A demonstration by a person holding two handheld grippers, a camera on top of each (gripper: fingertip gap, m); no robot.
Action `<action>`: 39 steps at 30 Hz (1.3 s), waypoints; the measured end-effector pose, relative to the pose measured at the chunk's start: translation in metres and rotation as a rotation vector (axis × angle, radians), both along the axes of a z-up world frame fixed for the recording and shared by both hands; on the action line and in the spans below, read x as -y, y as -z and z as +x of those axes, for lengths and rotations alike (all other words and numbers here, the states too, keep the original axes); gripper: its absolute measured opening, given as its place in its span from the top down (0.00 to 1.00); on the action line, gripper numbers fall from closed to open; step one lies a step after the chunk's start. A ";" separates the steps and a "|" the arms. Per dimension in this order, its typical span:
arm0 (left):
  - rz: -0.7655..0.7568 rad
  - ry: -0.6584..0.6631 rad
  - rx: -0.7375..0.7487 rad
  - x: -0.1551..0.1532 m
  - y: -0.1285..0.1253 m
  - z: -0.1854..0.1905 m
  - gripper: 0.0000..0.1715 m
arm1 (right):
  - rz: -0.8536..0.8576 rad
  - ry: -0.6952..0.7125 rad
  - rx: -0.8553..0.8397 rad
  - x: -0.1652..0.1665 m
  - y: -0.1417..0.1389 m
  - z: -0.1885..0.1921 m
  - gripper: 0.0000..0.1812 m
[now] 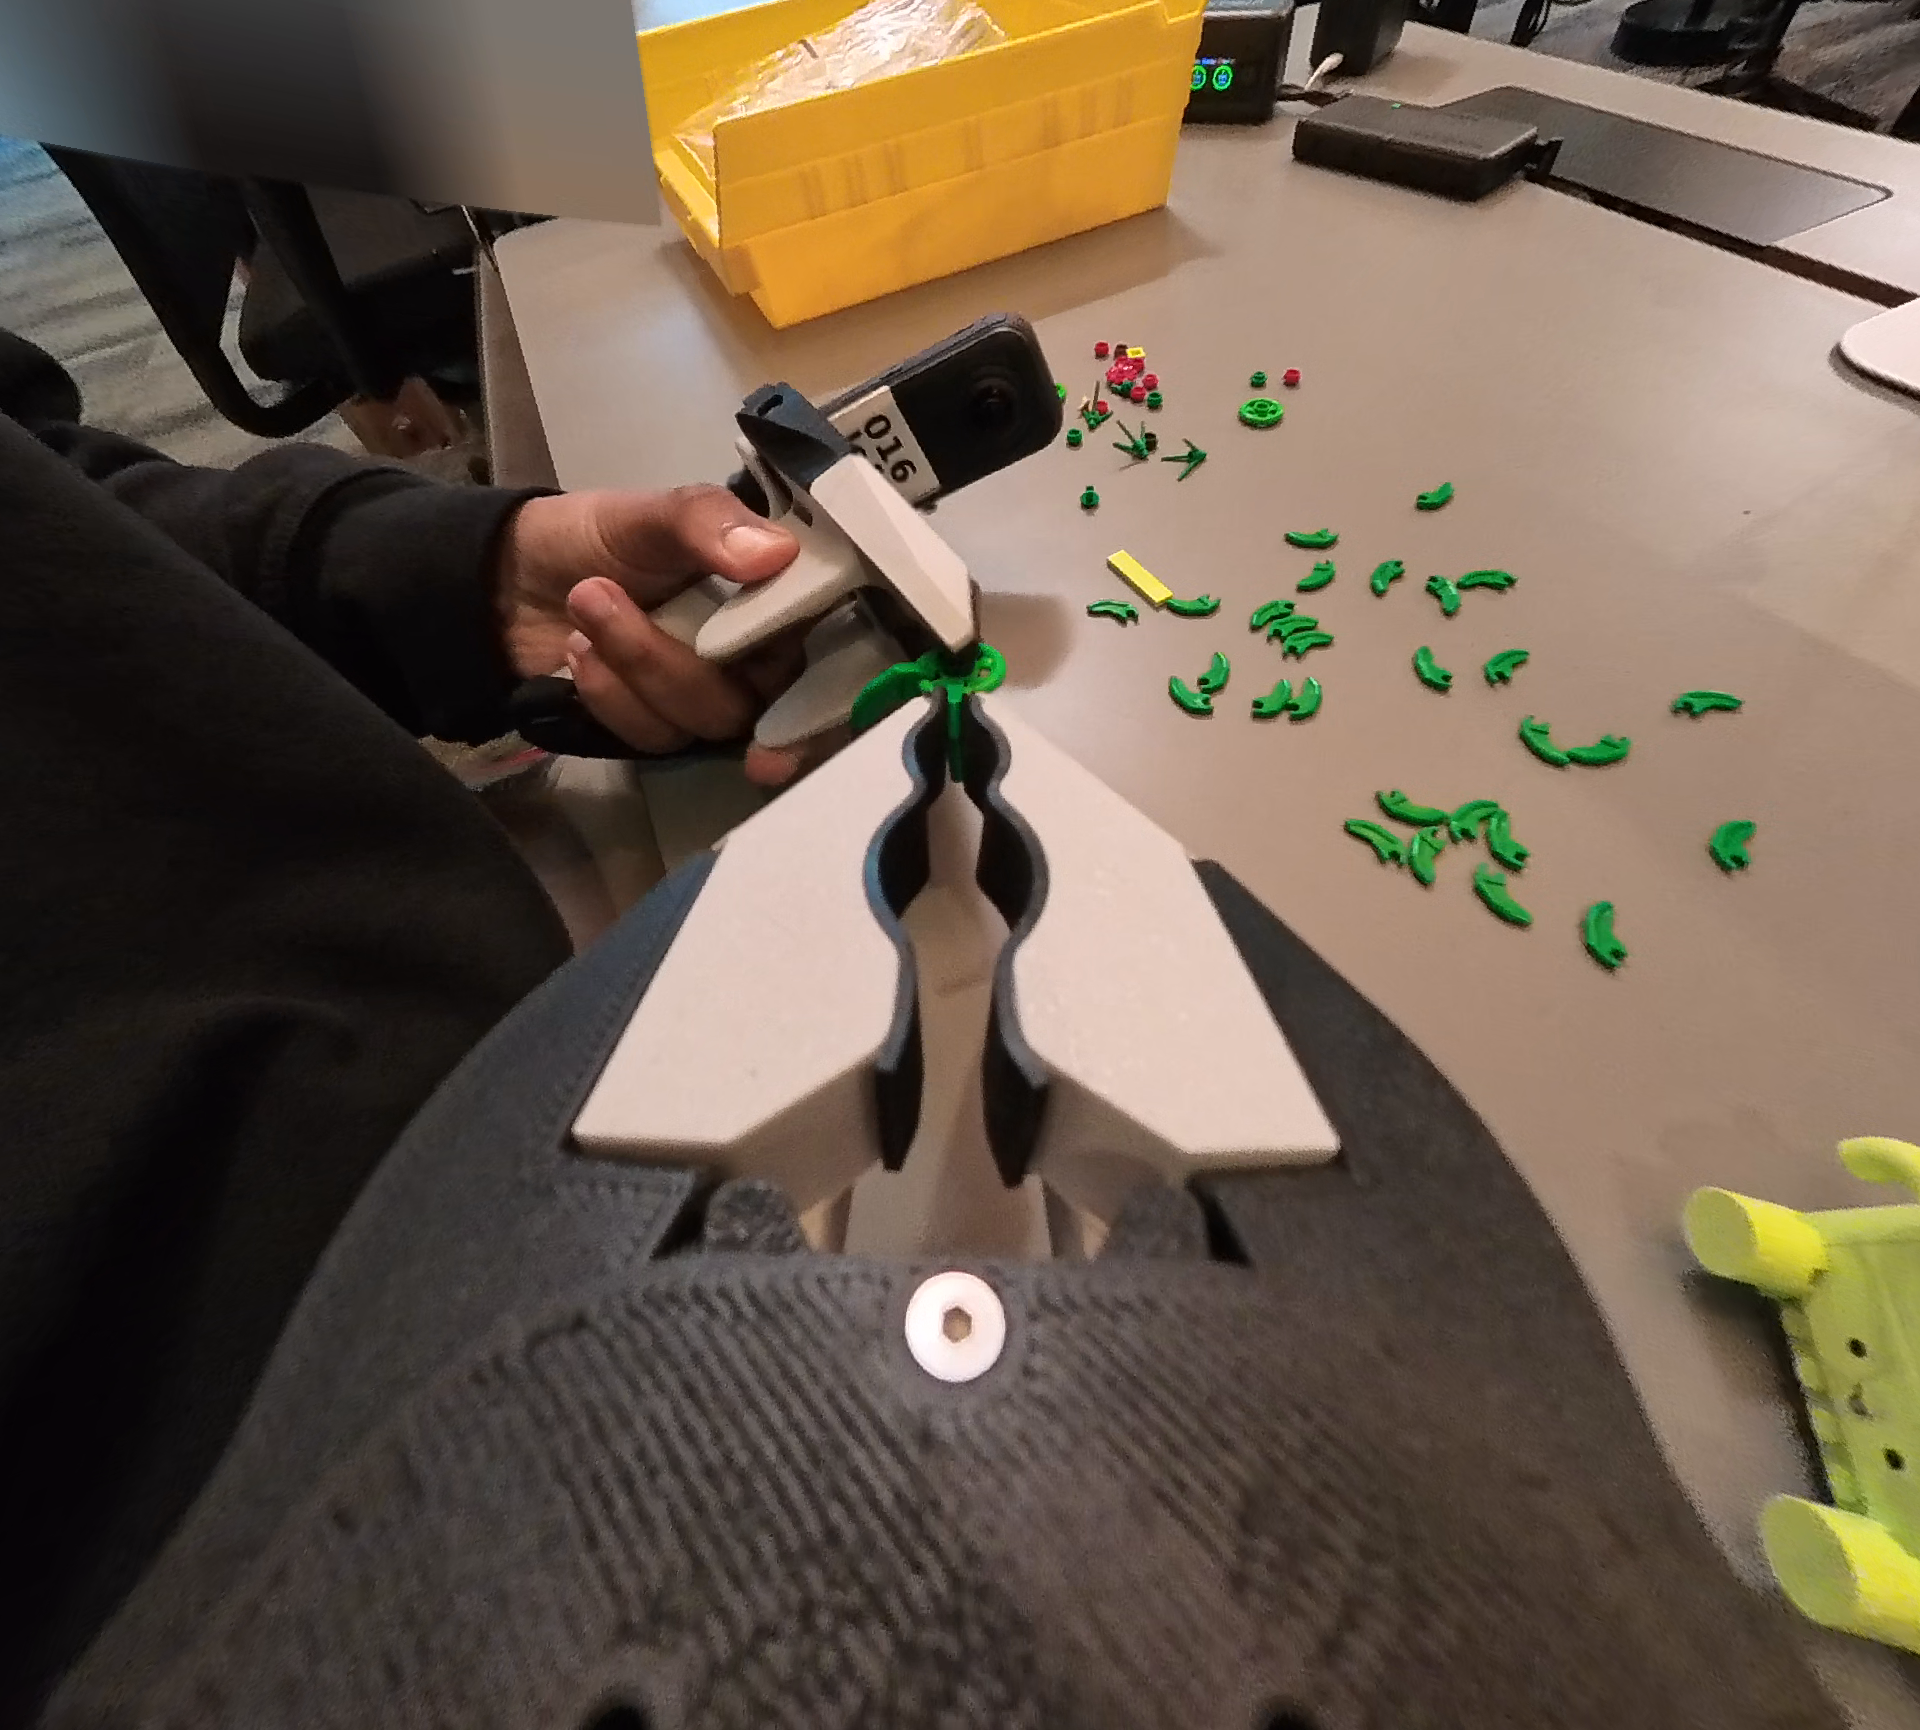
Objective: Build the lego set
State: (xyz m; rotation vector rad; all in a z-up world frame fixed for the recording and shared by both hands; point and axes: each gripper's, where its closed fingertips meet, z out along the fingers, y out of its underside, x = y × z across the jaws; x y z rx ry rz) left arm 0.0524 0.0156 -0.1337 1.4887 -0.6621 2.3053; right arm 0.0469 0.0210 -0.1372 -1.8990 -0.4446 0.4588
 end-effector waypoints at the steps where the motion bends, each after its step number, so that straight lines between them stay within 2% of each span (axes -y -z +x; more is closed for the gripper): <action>1: 0.007 -0.002 -0.004 0.000 0.001 0.000 0.89 | 0.004 0.004 -0.006 0.000 -0.001 0.000 1.00; 4: 0.031 0.008 -0.011 0.004 0.002 0.001 0.94 | 0.003 0.007 -0.009 0.002 -0.001 0.000 1.00; 9: 0.055 -0.051 -0.014 -0.011 0.002 -0.001 0.91 | 0.003 0.024 -0.003 0.002 0.001 0.004 1.00; 11: 0.139 -0.136 -0.020 -0.032 0.000 -0.005 0.88 | 0.001 0.031 -0.005 0.003 0.001 0.005 1.00; 17: 0.367 -0.437 0.021 -0.105 -0.020 -0.043 0.89 | -0.016 0.034 -0.005 0.011 0.011 -0.004 1.00; 19: 0.492 -0.539 -0.020 -0.126 -0.016 -0.053 0.89 | -0.025 0.031 -0.003 0.013 0.018 -0.010 1.00; 21: 0.637 -0.586 -0.097 -0.136 -0.003 -0.056 0.89 | -0.036 0.024 -0.026 0.013 0.025 -0.016 1.00; 26: 0.913 -0.524 -0.235 -0.119 0.029 -0.037 0.88 | -0.074 0.026 -0.110 0.010 0.043 -0.027 1.00; 34: 1.669 -0.393 -0.392 -0.101 0.076 0.001 0.84 | -0.078 0.042 -0.137 0.008 0.050 -0.030 0.99; 36: 1.789 -0.360 -0.404 -0.101 0.084 0.008 0.84 | -0.074 0.044 -0.112 0.009 0.052 -0.031 0.99; 39: 1.867 -0.322 -0.427 -0.104 0.092 0.017 0.84 | -0.067 0.047 -0.079 0.010 0.057 -0.032 0.99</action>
